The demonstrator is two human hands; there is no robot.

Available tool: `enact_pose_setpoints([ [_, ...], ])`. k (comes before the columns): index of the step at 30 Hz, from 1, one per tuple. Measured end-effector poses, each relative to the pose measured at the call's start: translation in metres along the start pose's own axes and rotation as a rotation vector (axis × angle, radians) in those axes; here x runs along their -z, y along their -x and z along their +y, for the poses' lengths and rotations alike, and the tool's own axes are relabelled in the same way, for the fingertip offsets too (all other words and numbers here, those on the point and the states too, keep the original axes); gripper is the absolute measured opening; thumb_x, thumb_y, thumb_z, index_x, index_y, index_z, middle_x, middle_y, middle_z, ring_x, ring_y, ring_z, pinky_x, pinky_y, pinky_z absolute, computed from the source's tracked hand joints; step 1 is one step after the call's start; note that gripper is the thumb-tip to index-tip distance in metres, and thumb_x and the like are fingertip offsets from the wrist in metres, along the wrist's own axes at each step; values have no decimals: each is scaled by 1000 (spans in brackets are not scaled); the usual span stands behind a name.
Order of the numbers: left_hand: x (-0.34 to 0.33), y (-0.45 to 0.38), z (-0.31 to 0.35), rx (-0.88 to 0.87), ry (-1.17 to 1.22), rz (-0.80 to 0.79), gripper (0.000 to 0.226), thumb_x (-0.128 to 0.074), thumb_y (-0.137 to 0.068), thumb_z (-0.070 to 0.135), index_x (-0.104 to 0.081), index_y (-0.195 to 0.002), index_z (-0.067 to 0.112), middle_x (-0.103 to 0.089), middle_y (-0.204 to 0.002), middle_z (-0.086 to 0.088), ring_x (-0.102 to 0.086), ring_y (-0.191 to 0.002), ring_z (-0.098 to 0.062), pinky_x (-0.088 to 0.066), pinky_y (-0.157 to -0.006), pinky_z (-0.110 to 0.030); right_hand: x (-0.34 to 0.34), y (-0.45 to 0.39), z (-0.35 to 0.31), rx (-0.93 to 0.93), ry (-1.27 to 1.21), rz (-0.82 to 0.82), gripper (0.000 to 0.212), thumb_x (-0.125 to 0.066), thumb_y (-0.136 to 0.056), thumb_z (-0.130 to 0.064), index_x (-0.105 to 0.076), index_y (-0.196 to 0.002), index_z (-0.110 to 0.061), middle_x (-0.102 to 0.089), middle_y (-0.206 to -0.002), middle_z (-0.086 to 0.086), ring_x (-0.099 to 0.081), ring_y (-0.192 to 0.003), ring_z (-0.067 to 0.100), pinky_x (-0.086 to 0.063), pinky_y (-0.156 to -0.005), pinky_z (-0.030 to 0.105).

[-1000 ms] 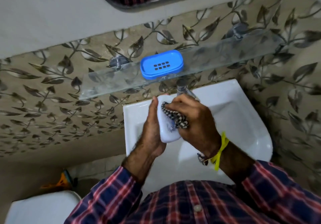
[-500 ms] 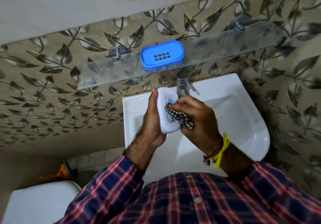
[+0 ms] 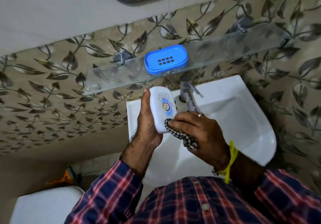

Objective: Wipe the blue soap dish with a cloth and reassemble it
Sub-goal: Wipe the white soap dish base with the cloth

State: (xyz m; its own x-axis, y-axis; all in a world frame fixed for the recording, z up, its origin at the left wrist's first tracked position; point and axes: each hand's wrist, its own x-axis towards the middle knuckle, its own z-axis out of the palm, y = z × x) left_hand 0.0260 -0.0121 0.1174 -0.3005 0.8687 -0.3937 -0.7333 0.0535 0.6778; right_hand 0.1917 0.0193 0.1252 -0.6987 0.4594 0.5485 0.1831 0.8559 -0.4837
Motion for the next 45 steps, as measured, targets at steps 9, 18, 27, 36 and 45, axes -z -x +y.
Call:
enact_pose_setpoints([
  [9,-1,1,12,31,22,-62,63,-40,-91,65,-83,-96,18,-77,-93,-9,-74,-80,-18,-60,-72,-29,1,-23,-8,-87,-40,53,32,-54,-83,-7,-75,-106,-10,-72,-105,6,-70,-93,30,-56,-78,36],
  [18,-1,11,-2,101,-6,-49,64,-38,-94,62,-82,-96,16,-76,-102,-8,-74,-91,-18,-59,-82,-29,2,-36,-6,-231,-37,69,37,-53,-75,-7,-76,-104,-10,-70,-103,6,-69,-91,28,-57,-77,38],
  [27,-13,20,-12,120,-108,-43,64,-34,-101,50,-49,-144,5,-64,-135,-9,-62,-120,-20,-48,-104,-32,-7,-37,8,-309,-113,238,42,-75,-64,13,-75,-102,-6,-71,-100,8,-69,-92,19,-57,-81,35],
  [36,-1,12,2,42,-123,22,71,-35,-91,71,-74,-116,17,-71,-115,-16,-69,-103,-28,-55,-89,-40,-8,-22,3,-162,-153,29,56,-61,-62,9,-73,-114,-9,-68,-117,9,-66,-108,25,-53,-95,35],
  [45,-2,2,12,-6,-228,167,116,-33,-56,96,-64,-129,11,-73,-116,-21,-71,-105,-36,-59,-85,-42,-17,-9,-2,29,-188,-24,44,-62,-82,8,-71,-120,-12,-66,-124,9,-65,-111,30,-52,-92,41],
])
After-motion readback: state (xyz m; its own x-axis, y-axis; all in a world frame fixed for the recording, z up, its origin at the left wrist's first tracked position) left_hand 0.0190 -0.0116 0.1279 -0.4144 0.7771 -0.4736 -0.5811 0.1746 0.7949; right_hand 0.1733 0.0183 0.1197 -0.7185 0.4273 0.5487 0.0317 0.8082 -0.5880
